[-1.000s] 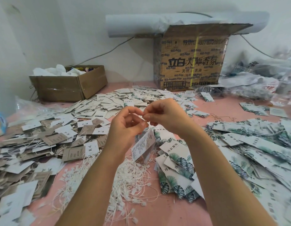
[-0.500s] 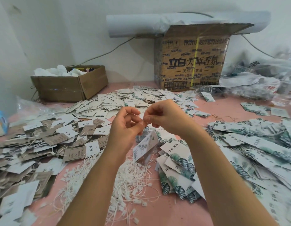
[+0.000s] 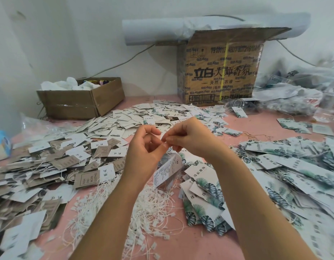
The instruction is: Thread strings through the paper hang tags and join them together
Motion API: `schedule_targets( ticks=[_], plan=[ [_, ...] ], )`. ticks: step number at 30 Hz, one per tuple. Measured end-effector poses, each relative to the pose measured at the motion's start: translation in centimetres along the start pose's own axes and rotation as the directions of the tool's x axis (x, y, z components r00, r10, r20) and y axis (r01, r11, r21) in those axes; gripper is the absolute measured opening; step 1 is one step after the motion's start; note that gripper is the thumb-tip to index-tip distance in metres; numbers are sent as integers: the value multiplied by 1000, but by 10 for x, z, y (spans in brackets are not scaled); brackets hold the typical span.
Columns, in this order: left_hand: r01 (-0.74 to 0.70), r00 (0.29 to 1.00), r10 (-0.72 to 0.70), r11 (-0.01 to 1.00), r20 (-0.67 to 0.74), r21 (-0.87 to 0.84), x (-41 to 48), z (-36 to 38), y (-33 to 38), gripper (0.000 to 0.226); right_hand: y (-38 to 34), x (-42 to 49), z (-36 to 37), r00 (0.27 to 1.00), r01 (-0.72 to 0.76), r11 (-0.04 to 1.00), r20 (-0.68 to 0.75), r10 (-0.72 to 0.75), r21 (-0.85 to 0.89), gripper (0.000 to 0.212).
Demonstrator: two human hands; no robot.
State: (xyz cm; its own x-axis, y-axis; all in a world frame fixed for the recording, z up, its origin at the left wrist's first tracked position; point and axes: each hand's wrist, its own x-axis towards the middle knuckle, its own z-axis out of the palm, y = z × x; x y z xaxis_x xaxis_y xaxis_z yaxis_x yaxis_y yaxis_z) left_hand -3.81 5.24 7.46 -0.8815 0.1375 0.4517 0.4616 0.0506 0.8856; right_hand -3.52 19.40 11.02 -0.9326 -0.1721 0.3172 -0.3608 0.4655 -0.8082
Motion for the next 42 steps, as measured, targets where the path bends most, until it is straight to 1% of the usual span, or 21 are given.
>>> schedule_targets(
  ticks=[2, 6, 11, 14, 17, 20, 22, 24, 27, 29, 31, 33, 35, 37, 40, 42],
  plan=[
    [7, 1000, -7, 1000, 1, -3, -1, 0, 0, 28, 0, -1, -1, 1000, -8, 1000, 15, 8, 20, 14],
    [-4, 1000, 3, 1000, -25, -18, -1, -2, -2, 27, 0, -1, 1, 999, -35, 991, 9, 35, 129, 16],
    [-5, 997, 10, 997, -72, 75, 0, -4, -5, 27, 0, -1, 6, 995, -86, 984, 70, 76, 155, 23],
    [37, 993, -28, 996, -113, 78, 1, -5, -4, 26, 0, -1, 5, 994, -82, 973, 89, 64, 217, 23],
    [101, 989, -100, 995, -109, 4, 0, -6, -1, 37, -2, -3, 2, 991, -65, 948, 135, 24, 311, 21],
    [122, 990, -122, 993, -76, -8, 0, -6, 2, 49, -3, -6, -3, 988, -38, 922, 155, -24, 386, 17],
    [119, 991, -119, 993, -55, -11, 0, -6, 2, 50, -4, -6, -5, 990, -15, 919, 136, -42, 393, 15],
    [142, 990, -142, 990, -8, -28, 0, -5, 1, 49, -6, -6, -4, 993, 4, 937, 109, -45, 351, 18],
    [196, 978, -193, 980, 80, -37, -1, -4, -3, 52, -8, -3, 4, 995, -7, 962, 98, -20, 273, 24],
    [216, 962, -215, 976, 166, 12, -1, -6, -5, 54, -9, -3, 7, 997, -34, 965, 77, 15, 259, 24],
    [241, 923, -261, 965, 281, 106, -2, -7, -5, 58, -10, -3, 7, 999, -46, 952, 35, 37, 304, 23],
    [255, 887, -306, 949, 346, 185, -5, -8, -7, 60, -11, -3, 6, 1000, -24, 939, 3, 24, 343, 22],
    [228, 907, -292, 946, 302, 229, -5, -6, -11, 47, -12, -3, 5, 1000, 11, 936, -12, -7, 351, 21],
    [201, 944, -245, 958, 220, 204, -3, -6, -15, 37, -12, -3, 3, 998, 47, 929, -49, -31, 367, 18],
    [193, 974, -202, 977, 105, 90, 0, -9, -16, 38, -8, -1, -3, 984, 76, 923, -179, -7, 378, 20],
    [190, 981, -190, 982, 32, 0, 2, -10, -14, 39, -1, 0, -6, 970, 37, 955, -242, 37, 294, 25]
  ],
)
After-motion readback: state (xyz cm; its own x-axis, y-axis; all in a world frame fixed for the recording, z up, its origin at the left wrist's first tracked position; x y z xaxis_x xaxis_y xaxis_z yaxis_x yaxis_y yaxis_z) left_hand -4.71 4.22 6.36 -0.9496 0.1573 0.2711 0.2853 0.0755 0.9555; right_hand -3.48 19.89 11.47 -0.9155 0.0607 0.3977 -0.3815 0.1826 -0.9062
